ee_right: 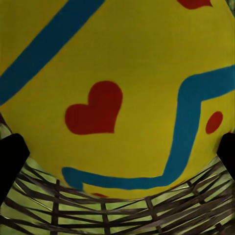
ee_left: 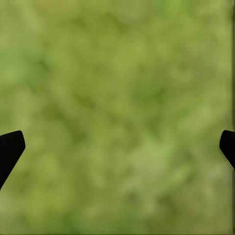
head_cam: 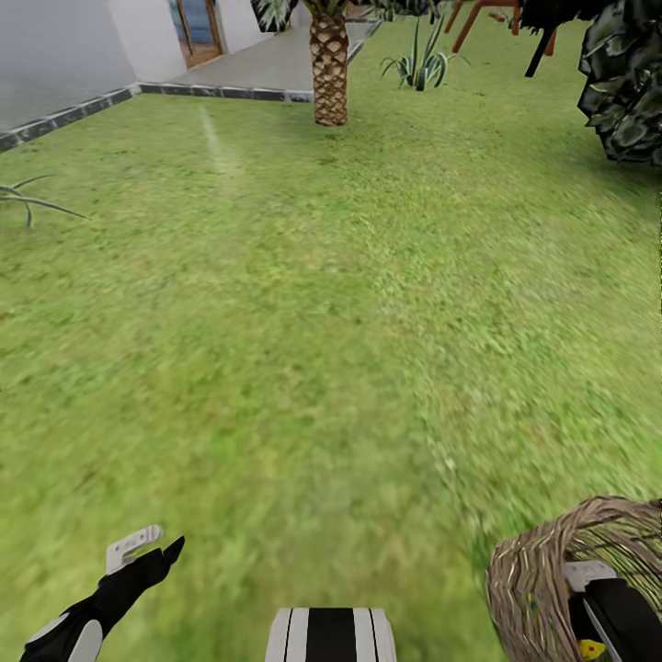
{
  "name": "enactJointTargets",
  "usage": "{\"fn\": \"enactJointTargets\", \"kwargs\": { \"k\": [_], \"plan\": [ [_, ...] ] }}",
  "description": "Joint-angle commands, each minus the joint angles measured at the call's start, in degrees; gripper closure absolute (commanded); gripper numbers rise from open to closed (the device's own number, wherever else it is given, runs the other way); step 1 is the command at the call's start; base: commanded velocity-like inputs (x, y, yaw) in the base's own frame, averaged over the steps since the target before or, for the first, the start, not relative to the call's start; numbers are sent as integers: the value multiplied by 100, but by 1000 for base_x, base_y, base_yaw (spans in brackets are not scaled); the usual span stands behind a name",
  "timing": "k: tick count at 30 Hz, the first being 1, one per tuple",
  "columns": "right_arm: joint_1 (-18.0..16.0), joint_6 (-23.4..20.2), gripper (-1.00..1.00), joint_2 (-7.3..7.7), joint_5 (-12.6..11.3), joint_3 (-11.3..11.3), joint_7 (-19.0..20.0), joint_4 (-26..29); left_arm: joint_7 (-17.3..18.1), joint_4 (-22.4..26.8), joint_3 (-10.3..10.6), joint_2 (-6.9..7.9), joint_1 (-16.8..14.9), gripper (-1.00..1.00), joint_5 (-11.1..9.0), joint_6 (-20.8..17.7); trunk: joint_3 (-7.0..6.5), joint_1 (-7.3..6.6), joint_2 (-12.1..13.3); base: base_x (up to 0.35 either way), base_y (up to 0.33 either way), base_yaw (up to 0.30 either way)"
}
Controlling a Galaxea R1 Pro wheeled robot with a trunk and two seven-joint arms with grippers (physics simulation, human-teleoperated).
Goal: Take the three Easter eggs out of the wicker basket on the lawn in the garden, then place them on the lawn next to a single tree (choose any tree) so that all three eggs are next to the same tree and none are left in the basket.
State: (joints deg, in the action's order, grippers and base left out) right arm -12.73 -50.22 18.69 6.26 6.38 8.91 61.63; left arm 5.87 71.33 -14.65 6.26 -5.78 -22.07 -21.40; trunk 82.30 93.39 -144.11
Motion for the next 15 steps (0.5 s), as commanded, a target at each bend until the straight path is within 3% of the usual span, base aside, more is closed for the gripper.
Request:
{"fn": "enactJointTargets", "kwargs": {
  "k": [1, 6, 15],
  "plan": [
    [-1, -24, 100, 3, 48, 10, 58, 7, 19, 4, -11, -2, -2, -100, -40, -40, -19, -3, 0, 0, 0, -13],
    [-1, -31, 100, 19, 16, 29, 53, 7, 19, 4, -11, -2, -2, -100, -36, -40, -130, -16, 7, 0, 0, -212],
    [-1, -41, 100, 21, 35, 30, 50, 7, 19, 11, -13, -2, -2, -100, -42, -33, -329, -39, 19, 0, 0, -18]
  ]
}}
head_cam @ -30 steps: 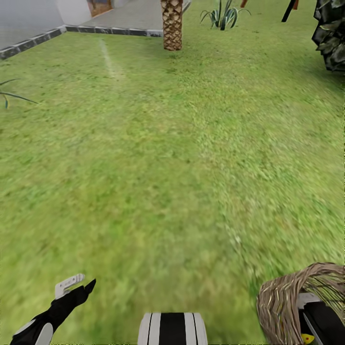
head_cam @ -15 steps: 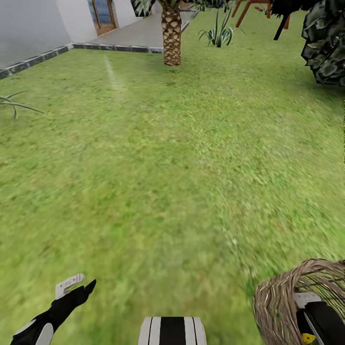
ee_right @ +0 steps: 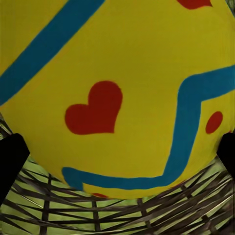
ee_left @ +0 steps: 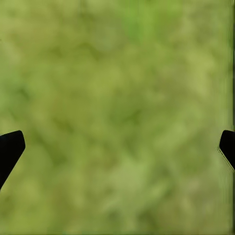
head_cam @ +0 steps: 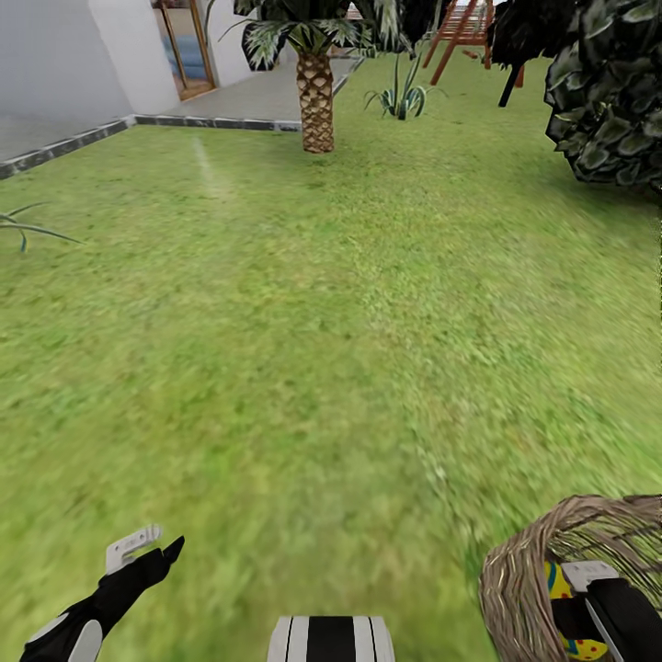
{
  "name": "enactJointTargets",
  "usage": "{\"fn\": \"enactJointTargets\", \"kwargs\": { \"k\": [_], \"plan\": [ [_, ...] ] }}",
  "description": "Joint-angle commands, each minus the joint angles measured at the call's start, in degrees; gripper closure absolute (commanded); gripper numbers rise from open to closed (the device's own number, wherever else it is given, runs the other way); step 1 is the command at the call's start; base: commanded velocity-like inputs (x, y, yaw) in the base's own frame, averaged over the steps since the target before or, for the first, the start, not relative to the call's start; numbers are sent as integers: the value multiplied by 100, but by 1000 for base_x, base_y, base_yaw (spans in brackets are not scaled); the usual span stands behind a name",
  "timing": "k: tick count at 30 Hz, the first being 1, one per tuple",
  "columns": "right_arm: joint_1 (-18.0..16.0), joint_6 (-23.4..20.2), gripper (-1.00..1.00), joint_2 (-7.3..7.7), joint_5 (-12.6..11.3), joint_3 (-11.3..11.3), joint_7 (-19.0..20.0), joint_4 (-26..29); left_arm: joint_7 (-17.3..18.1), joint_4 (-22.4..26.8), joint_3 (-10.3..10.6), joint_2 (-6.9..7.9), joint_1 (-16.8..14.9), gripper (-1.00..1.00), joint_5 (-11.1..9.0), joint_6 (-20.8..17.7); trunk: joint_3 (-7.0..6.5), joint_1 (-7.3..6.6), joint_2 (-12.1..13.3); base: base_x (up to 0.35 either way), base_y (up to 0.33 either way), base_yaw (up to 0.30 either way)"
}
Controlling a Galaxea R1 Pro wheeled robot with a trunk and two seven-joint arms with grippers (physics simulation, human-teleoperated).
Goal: Take the three Easter eggs out of the wicker basket on the lawn in the garden, then place them on the lawn next to a single tree (choose any tree) so that all three eggs are next to the same tree and none are left in the basket.
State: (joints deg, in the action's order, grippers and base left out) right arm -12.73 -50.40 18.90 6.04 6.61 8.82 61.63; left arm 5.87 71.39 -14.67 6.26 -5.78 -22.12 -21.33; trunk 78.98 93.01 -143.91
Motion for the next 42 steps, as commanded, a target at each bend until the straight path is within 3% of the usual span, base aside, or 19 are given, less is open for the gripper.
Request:
{"fn": "enactJointTargets", "kwargs": {
  "k": [1, 10, 17, 42],
  "plan": [
    [-2, -27, 100, -1, 61, 7, 58, 6, 19, 6, -16, -2, -2, -100, -38, -39, -19, -3, 0, 0, 0, 0],
    [-2, -42, 100, 15, 48, 24, 58, -2, 20, 15, -19, -2, -2, -100, -38, -31, -218, -27, 12, 0, 0, -129],
    [-2, -74, 100, 9, 70, 298, 58, -1, 27, 23, -26, -2, -2, -100, -38, -30, -373, -45, 21, 0, 0, -16],
    [-2, -66, 100, -1, 82, 306, 58, -38, 26, -11, -10, 7, -2, -100, -30, -66, -927, -109, 55, 0, 0, 0]
  ]
}}
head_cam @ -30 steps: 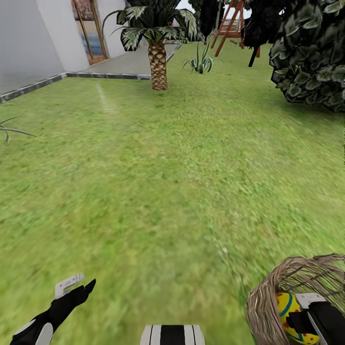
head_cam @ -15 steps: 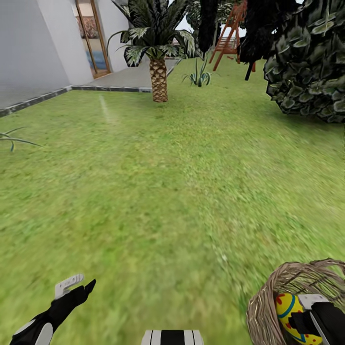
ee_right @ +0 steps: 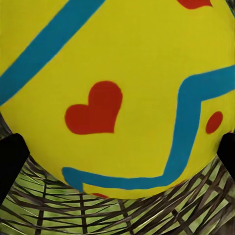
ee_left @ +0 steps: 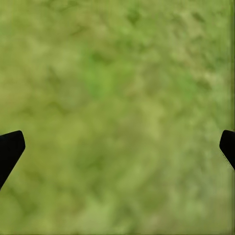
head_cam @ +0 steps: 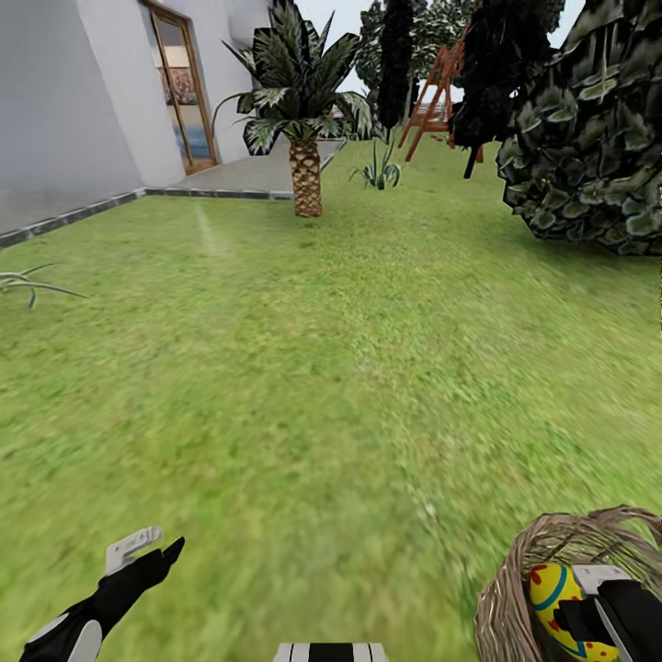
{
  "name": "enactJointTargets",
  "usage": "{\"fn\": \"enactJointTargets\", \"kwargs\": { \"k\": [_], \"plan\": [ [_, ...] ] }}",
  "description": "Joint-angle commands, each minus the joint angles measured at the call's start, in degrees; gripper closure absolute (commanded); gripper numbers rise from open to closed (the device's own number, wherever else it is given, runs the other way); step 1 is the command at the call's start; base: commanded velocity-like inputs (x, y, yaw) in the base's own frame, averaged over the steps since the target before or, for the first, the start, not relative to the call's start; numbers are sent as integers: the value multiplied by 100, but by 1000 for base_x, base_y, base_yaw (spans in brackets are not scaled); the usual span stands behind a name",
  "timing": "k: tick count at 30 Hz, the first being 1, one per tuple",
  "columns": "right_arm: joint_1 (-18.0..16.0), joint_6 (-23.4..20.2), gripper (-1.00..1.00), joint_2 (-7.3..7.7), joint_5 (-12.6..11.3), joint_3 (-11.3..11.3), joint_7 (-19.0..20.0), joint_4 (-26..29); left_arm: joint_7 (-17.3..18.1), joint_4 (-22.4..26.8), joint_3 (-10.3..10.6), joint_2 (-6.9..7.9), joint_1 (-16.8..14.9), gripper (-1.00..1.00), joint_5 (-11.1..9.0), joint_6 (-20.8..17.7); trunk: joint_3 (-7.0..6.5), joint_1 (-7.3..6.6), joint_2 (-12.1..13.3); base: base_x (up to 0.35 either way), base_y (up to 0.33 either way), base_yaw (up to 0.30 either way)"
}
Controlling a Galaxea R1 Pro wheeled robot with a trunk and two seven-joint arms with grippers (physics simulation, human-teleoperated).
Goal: Take the three Easter eggs out of the wicker basket on the lawn in the garden, then place them on the lawn next to a single tree (choose any tree) so that all three eggs are next to the same tree and none are left in the basket.
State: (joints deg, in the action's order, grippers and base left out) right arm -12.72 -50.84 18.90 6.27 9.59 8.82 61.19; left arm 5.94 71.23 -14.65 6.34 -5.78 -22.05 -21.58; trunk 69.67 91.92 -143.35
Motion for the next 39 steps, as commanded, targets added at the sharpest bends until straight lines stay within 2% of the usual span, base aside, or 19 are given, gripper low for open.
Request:
{"fn": "enactJointTargets", "kwargs": {
  "k": [1, 10, 29, 39],
  "plan": [
    [-2, -22, 100, -1, 58, 7, 59, 7, 17, 5, -11, -1, -2, -100, -37, -43, -18, -4, 0, 0, 0, 0],
    [-2, -22, 100, 6, 58, 15, 59, 0, 16, -11, -7, -3, -2, -100, -38, -57, -215, -38, 35, 0, 0, 0],
    [-2, -31, 100, 5, 58, 7, 50, -2, 29, -13, -11, -5, -2, -100, -45, -57, -556, -456, 797, -102, 0, 0],
    [-2, -31, 100, -1, 58, 7, 50, -3, 30, -13, -19, -7, -2, -100, -45, -57, -736, -675, 1198, -11, 0, 0]
  ]
}}
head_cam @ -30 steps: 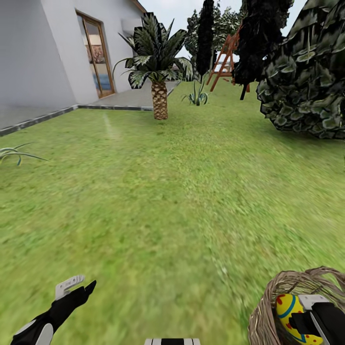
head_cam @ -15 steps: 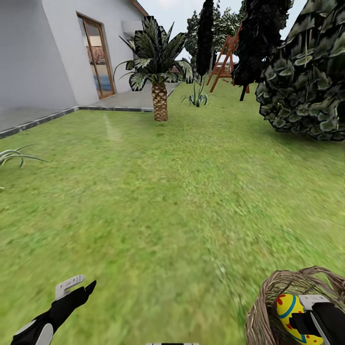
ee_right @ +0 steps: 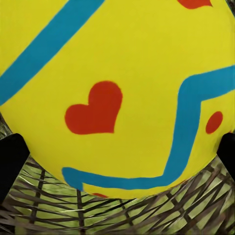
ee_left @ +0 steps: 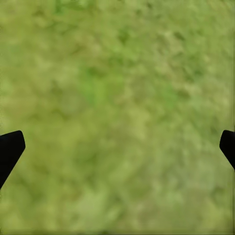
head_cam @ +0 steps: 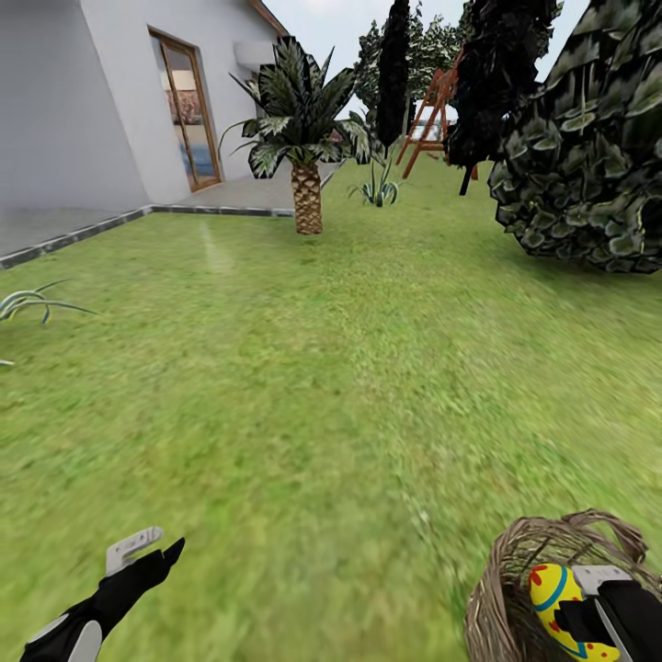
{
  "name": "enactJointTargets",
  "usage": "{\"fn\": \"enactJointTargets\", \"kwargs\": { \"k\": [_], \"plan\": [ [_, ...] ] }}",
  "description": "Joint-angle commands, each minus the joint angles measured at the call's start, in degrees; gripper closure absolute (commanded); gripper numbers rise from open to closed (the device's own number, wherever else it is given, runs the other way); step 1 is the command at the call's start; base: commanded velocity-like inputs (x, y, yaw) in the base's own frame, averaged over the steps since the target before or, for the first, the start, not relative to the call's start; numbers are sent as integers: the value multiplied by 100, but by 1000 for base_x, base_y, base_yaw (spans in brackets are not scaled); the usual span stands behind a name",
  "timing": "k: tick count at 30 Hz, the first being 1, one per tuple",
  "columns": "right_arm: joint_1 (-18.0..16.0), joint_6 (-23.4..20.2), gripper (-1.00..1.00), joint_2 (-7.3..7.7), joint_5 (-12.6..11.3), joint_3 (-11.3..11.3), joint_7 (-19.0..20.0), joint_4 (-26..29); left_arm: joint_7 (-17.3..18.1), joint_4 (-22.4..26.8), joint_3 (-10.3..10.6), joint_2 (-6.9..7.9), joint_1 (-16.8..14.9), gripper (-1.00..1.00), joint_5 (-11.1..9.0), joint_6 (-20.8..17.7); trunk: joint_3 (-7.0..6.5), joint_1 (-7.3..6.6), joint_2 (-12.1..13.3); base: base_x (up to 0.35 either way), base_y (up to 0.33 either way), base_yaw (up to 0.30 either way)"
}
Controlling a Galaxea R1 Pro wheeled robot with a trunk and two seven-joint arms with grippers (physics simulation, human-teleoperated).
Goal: Take the three Easter eggs out of the wicker basket on the lawn in the garden, then place them on the lawn next to a single tree (choose any tree) so that all three eggs are next to the same tree and none are left in the basket.
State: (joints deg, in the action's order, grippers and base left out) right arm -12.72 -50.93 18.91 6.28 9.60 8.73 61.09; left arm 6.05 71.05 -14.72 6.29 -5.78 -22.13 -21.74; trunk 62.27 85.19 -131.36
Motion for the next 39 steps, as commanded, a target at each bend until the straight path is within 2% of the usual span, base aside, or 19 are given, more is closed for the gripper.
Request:
{"fn": "enactJointTargets", "kwargs": {
  "k": [1, 39],
  "plan": [
    [-2, -23, 100, -1, 58, 7, 59, 3, 19, 5, -12, 1, -2, -100, -37, -40, -14, -24, 40, 0, 0, 0],
    [-2, -23, 100, -1, 65, 7, 65, -10, 11, 7, -4, -3, -2, -100, -30, -40, -696, -858, 1564, 0, 0, 0]
  ]
}}
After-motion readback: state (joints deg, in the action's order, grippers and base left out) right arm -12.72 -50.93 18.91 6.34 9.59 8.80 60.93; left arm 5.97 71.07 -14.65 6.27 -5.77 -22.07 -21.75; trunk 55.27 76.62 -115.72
